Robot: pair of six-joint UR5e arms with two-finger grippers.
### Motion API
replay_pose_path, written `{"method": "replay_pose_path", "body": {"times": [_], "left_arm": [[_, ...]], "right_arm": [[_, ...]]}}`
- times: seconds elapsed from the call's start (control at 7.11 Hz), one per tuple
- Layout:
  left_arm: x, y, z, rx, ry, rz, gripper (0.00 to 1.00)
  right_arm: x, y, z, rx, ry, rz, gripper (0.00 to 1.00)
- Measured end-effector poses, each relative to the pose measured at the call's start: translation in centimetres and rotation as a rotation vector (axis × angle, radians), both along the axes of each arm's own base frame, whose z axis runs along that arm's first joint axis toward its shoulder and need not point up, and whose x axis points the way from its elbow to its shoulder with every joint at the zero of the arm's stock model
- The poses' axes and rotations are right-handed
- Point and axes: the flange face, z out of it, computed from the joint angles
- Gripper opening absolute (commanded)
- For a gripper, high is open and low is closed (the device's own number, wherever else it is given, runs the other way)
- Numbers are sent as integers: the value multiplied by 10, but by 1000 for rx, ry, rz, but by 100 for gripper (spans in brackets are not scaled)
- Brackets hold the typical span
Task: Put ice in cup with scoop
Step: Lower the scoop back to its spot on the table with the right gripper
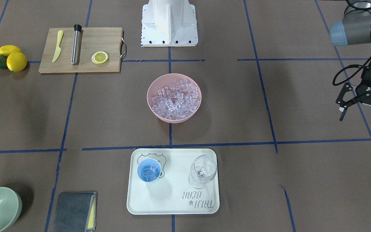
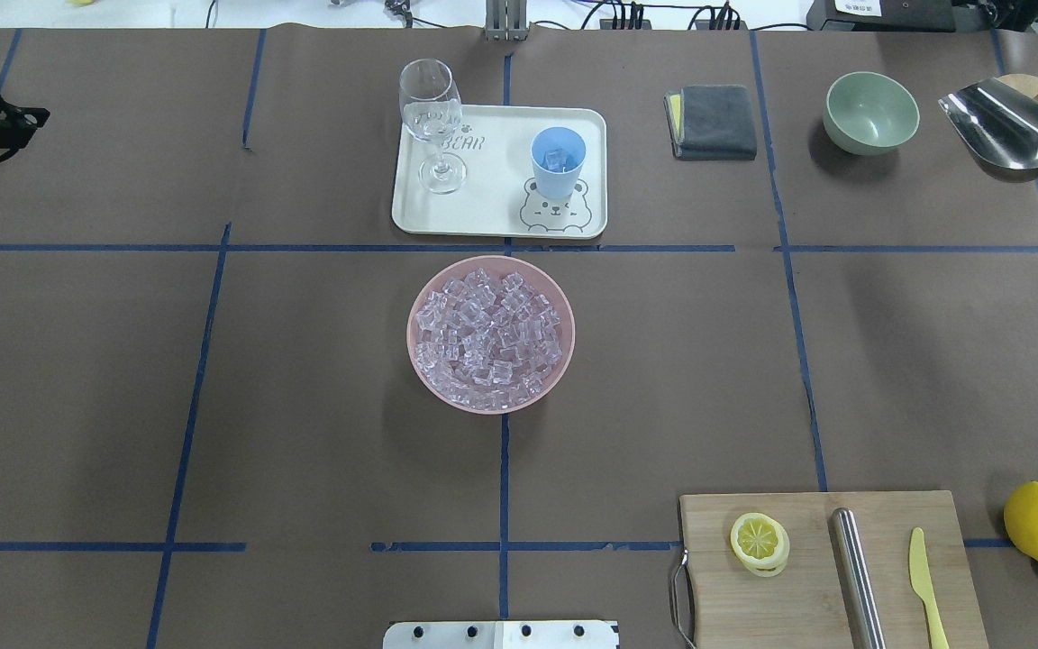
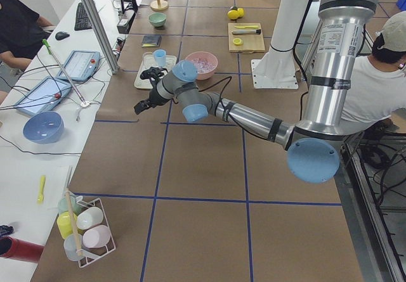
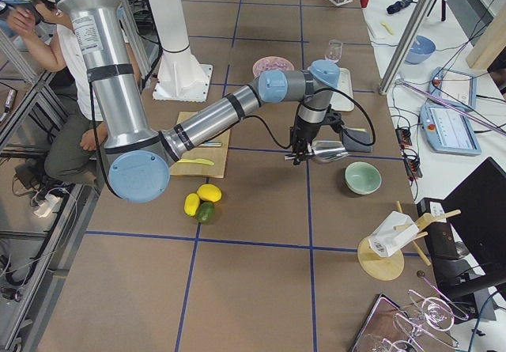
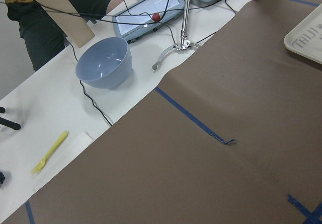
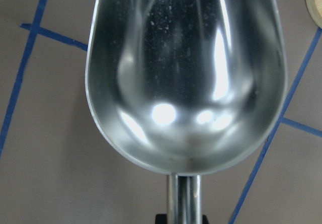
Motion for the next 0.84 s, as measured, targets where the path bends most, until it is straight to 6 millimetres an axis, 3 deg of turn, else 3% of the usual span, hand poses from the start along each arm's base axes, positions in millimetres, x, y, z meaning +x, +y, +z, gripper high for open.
{"method": "replay_pose_path", "body": {"times": [0.28, 0.56, 0.7, 0.84], "left_arm": [[-31, -22, 0, -122, -98, 87, 100], [-44, -23, 33, -251, -128, 117, 100], [-49, -23, 48, -304, -136, 119, 100], [-52, -23, 57, -341, -138, 121, 100]], "right_arm": [[4, 13, 27, -20, -3, 1, 0], [5, 32, 60, -32, -29, 64, 0], [-4, 42, 68, -55, -41, 132, 0], [-26, 51, 70, -94, -50, 194, 0]]}}
